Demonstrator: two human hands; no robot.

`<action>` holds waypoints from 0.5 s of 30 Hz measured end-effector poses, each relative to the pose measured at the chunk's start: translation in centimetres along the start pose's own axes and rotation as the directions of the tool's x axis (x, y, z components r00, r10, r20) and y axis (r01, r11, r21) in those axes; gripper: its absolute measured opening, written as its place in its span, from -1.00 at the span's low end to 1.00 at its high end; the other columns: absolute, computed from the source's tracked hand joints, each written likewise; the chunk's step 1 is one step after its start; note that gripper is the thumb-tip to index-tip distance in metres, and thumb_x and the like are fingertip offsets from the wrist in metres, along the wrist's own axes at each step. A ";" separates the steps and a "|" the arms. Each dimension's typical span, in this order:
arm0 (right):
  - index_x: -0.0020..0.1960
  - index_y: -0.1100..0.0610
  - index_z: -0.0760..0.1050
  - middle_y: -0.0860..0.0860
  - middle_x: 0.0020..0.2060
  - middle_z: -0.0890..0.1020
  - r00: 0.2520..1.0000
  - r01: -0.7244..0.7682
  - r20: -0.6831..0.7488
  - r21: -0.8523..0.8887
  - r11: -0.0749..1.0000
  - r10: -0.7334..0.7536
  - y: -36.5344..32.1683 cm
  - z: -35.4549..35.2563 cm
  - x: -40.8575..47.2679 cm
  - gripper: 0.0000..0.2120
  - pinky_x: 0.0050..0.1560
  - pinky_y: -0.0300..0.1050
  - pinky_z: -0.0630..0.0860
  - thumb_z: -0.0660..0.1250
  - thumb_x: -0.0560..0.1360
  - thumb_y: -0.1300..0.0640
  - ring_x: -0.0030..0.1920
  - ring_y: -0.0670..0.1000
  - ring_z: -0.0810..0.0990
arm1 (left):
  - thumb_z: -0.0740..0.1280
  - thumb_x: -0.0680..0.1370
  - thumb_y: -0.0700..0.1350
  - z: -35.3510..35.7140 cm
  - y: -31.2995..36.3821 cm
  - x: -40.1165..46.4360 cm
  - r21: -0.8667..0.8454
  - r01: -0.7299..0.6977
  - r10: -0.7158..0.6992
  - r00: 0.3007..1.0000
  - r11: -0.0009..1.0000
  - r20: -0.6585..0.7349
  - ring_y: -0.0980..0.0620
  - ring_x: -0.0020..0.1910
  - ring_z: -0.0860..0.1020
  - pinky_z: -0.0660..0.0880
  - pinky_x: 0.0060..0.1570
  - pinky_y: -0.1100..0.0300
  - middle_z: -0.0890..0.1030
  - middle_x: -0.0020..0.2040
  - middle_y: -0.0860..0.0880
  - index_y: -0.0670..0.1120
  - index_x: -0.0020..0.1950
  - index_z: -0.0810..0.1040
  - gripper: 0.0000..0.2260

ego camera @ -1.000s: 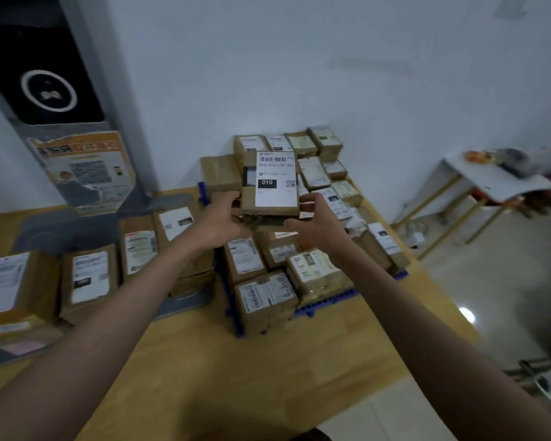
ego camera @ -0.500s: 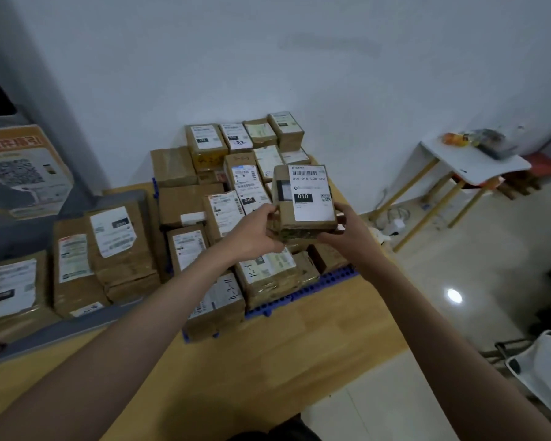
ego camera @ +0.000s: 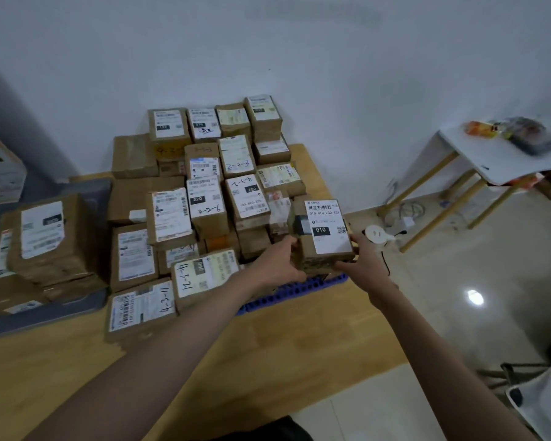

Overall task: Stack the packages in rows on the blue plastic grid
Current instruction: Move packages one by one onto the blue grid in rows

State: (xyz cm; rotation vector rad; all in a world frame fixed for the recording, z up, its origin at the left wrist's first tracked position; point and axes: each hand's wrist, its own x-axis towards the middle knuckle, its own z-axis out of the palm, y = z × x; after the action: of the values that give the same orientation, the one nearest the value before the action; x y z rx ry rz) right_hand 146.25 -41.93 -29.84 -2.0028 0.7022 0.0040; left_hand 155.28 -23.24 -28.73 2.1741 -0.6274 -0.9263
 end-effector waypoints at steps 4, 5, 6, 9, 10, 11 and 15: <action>0.44 0.05 0.29 0.00 0.18 0.54 0.998 -0.040 0.045 0.004 0.999 0.040 2.8 -1.3 1.9 -0.32 -0.16 -0.29 0.52 0.46 0.40 0.30 0.06 -0.10 0.55 | 0.51 0.42 -0.08 2.3 0.5 2.5 0.010 0.060 -0.060 0.997 0.998 0.041 -0.02 0.12 0.56 0.56 0.12 -0.03 0.49 0.27 -0.07 -0.07 0.54 0.13 -0.20; 0.45 0.06 0.29 0.04 0.20 0.54 0.997 -0.053 0.051 0.013 0.999 0.052 3.4 -1.6 2.5 -0.31 -0.06 -0.20 0.56 0.45 0.40 0.31 0.12 -0.02 0.55 | 0.51 0.42 -0.08 2.7 0.7 3.1 0.012 0.068 -0.068 0.997 0.998 0.046 -0.02 0.12 0.56 0.56 0.12 -0.04 0.49 0.28 -0.07 -0.06 0.54 0.13 -0.19; 0.45 0.07 0.28 0.06 0.22 0.54 0.997 -0.065 0.052 0.020 0.998 0.064 3.8 -1.8 3.0 -0.31 0.01 -0.11 0.58 0.45 0.40 0.32 0.16 0.03 0.55 | 0.51 0.42 -0.08 3.0 0.8 3.7 0.012 0.073 -0.074 0.996 0.997 0.050 -0.02 0.12 0.56 0.56 0.12 -0.04 0.48 0.30 -0.08 -0.06 0.54 0.12 -0.19; 0.45 0.07 0.29 0.05 0.20 0.54 0.995 -0.086 0.046 0.035 0.996 0.084 4.4 -2.2 4.6 -0.30 -0.06 -0.16 0.57 0.45 0.39 0.35 0.16 0.04 0.55 | 0.51 0.42 -0.06 3.4 1.3 5.4 0.024 0.089 -0.090 0.994 0.996 0.065 -0.03 0.15 0.54 0.55 0.12 0.01 0.43 0.36 -0.09 -0.08 0.55 0.10 -0.17; 0.45 0.07 0.29 0.04 0.18 0.54 0.995 -0.090 0.040 0.035 0.995 0.089 4.4 -2.2 5.2 -0.30 -0.15 -0.25 0.53 0.45 0.39 0.36 0.13 0.02 0.55 | 0.51 0.42 -0.05 3.3 1.4 6.0 0.032 0.092 -0.094 0.993 0.995 0.069 -0.03 0.15 0.53 0.55 0.09 0.04 0.43 0.36 -0.10 -0.09 0.55 0.10 -0.17; 0.44 0.07 0.29 0.02 0.16 0.54 0.995 -0.090 0.032 0.030 0.995 0.090 4.3 -2.3 5.9 -0.30 -0.23 -0.33 0.48 0.45 0.38 0.36 0.09 -0.01 0.55 | 0.51 0.42 -0.04 3.2 1.6 6.7 0.037 0.094 -0.097 0.993 0.995 0.070 -0.02 0.13 0.53 0.55 0.05 0.07 0.44 0.34 -0.09 -0.10 0.55 0.10 -0.17; 0.44 0.08 0.29 0.04 0.17 0.54 0.998 -0.056 0.001 0.027 0.998 0.056 3.8 -2.3 8.9 -0.30 -0.24 -0.34 0.44 0.44 0.37 0.36 0.08 0.00 0.53 | 0.49 0.42 -0.02 2.2 2.2 9.3 0.050 0.091 -0.094 0.994 0.995 0.052 -0.05 0.17 0.52 0.52 0.04 0.11 0.43 0.36 -0.09 -0.11 0.56 0.10 -0.17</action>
State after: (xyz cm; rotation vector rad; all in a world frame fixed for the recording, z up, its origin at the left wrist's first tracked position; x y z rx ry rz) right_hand 151.18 -49.34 -34.17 -1.9567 0.7543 0.0274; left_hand 159.14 -31.53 -32.25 2.2425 -0.5846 -1.0320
